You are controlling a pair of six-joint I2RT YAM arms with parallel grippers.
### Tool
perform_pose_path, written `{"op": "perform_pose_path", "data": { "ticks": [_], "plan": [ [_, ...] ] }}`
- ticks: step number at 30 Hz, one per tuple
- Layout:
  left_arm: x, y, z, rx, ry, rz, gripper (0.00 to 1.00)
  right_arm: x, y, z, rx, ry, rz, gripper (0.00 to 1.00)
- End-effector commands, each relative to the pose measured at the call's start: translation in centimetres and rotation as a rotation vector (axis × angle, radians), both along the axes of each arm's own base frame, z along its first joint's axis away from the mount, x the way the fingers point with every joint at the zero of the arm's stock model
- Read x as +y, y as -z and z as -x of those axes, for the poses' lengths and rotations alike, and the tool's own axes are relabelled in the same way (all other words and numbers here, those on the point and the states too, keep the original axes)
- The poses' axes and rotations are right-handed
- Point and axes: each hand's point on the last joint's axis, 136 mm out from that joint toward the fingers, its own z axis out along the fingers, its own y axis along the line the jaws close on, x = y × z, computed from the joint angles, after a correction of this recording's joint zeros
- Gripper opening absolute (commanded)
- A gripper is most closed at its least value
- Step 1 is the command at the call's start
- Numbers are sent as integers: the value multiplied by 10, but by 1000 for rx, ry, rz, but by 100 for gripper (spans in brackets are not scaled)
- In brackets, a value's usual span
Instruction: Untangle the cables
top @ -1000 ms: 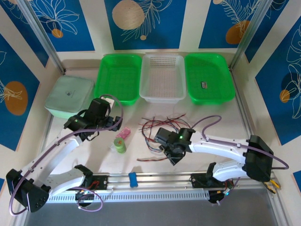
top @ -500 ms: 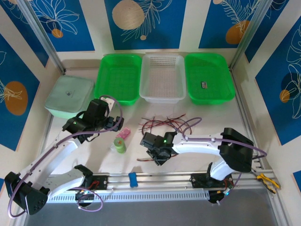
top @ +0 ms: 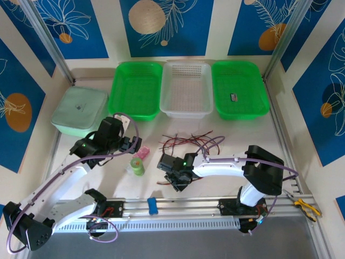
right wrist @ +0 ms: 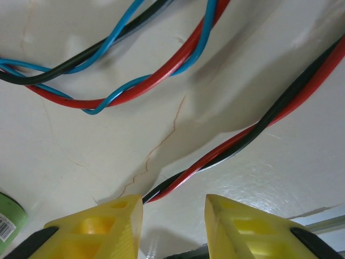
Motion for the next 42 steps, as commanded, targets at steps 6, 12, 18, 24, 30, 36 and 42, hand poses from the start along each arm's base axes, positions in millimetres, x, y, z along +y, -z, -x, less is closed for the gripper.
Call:
{"op": "perform_pose_path", "data": {
  "ticks": [6,12,18,24,30,36,42],
  "plan": [
    [-7,-3,1,-25,24,1,100,-9,17,5,209,622,30,33],
    [-9,-4,5,-15,44,-21,100,-18,24,6,231,642,67,26],
    [-8,-7,8,-20,39,-38,99,-15,32,4,240,649,76,17],
    [-8,-12,13,-24,41,-57,100,-17,37,-3,210,661,77,9],
    [-8,-18,15,-22,46,-74,99,-17,32,0,229,661,53,0],
    [-10,-31,9,-22,62,-120,100,-24,1,-10,155,673,-15,0],
    [-26,-63,-4,-51,91,-89,99,-47,-47,-24,37,698,-110,0]
  ]
}}
